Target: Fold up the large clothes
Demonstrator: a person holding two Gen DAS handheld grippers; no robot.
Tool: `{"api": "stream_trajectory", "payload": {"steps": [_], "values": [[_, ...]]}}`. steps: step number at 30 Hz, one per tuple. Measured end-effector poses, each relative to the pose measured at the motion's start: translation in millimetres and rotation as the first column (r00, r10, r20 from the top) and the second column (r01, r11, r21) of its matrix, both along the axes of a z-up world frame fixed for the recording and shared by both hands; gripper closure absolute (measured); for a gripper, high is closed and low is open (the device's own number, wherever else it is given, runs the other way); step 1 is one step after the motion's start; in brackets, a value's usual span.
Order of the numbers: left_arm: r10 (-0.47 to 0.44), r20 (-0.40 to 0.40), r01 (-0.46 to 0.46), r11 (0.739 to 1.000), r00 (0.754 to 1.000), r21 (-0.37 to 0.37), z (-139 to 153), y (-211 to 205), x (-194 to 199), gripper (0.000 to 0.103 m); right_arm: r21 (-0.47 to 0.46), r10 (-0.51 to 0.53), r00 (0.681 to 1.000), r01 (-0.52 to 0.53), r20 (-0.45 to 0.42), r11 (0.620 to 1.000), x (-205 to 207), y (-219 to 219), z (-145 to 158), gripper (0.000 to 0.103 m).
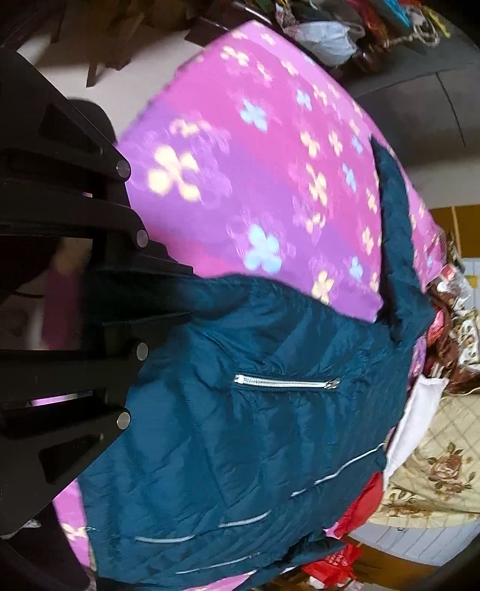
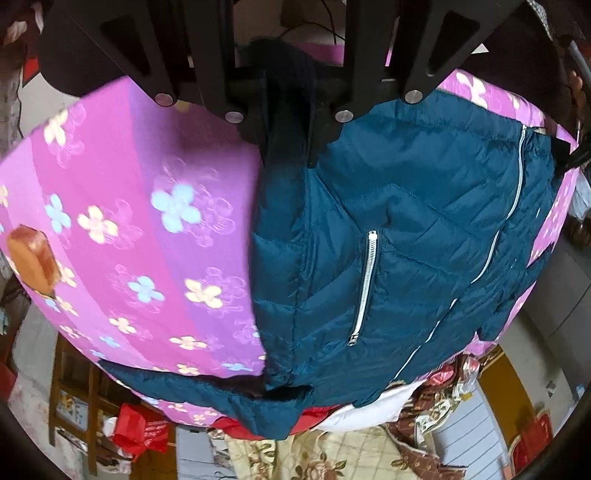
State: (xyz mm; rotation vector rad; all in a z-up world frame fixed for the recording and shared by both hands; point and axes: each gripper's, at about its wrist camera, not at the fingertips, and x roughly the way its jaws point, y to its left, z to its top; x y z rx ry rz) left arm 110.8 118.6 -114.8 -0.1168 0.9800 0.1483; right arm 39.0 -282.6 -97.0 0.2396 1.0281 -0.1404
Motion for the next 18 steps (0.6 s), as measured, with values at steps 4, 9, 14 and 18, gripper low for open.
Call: {"api": "stream_trajectory", "payload": {"steps": [4, 9, 14, 18], "values": [[0.038, 0.074, -0.04, 0.999, 0.997, 0.035, 30, 6, -24, 0.087, -0.017, -0.017, 1.0, 0.017, 0.018, 1.0, -17, -1, 14, 0.071], [0.045, 0.148, -0.058, 0.995, 0.988, 0.084, 63, 3, -40, 0.077, -0.059, -0.009, 0.993, 0.016, 0.117, 0.998, -32, 10, 48, 0.045], [0.037, 0.215, -0.059, 0.993, 0.976, 0.1, 86, -5, -54, 0.051, -0.099, 0.053, 0.973, -0.031, 0.224, 0.995, -29, 35, 87, 0.034], [0.009, 0.241, -0.046, 0.988, 0.971, 0.148, 95, -14, -57, 0.044, -0.13, 0.111, 0.958, -0.079, 0.264, 0.988, -20, 58, 105, 0.033]]}}
